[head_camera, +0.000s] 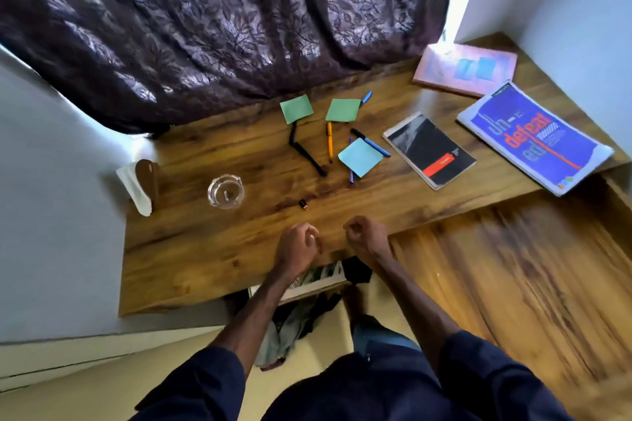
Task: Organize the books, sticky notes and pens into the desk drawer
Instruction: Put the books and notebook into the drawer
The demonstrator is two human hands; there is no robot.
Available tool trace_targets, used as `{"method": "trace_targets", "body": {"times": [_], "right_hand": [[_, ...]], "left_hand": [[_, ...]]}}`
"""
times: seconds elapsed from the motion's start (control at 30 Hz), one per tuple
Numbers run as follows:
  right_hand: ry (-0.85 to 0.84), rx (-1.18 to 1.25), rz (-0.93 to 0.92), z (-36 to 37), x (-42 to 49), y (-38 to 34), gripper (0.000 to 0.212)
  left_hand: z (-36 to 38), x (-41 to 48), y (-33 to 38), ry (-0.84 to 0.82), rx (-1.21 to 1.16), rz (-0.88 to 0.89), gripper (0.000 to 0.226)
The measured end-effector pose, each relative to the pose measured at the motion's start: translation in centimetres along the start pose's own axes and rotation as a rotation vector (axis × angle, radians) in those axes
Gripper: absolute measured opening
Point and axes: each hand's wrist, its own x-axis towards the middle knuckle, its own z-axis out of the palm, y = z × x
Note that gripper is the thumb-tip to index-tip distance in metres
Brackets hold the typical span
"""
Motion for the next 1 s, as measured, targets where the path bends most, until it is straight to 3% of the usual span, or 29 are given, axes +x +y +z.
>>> {"method": "trace_targets", "body": {"times": [0.13,0.2,0.3,0.37,0.57,0.67,0.8,0.93,1.0], "right_hand": [[-0.107,-0.032,0.002,1.7,4.7,-2.2,0.004],[-0.158,-0.049,-0.016,2.5,6.3,-2.5,0.003],[-0.284,-0.126,0.01,3.6,7.9,-2.6,0.023],[-0.286,-0.15,0.027,4.8,9.4,-2.9,0.022],[-0.243,-0.253,-0.081,10.4,13.6,-1.6,0.06],[-0.271,-0.321,-0.138,9.5,12.0,-5.6,0.045],[-0.266,-0.405,-0.176,10.0,12.2,-6.7,0.045],[-0.165,-0.252,-0.176,9.6,12.2,-5.4,0.015],[-0.106,-0.146,-0.109,9.1,12.7,-4.6,0.01]], "left_hand": [[-2.3,3.7,-0.6,0.054,0.071,-0.022,0.022],[-3.3,5.2,-0.7,0.049,0.098,-0.046,0.035],[-4.2,6.9,-1.8,-0.07,0.228,-0.058,0.062],[-4.1,7.7,-2.2,-0.189,0.317,-0.064,0.076],[-3.5,9.6,-4.1,-0.205,0.457,0.023,0.081],[-4.1,10.0,-4.1,-0.202,0.433,0.021,0.077],[-4.2,10.4,-4.2,-0.202,0.433,0.027,0.078],[-4.3,10.8,-4.1,-0.209,0.483,0.043,0.071],[-4.2,11.2,-4.1,-0.22,0.458,0.056,0.069]]}}
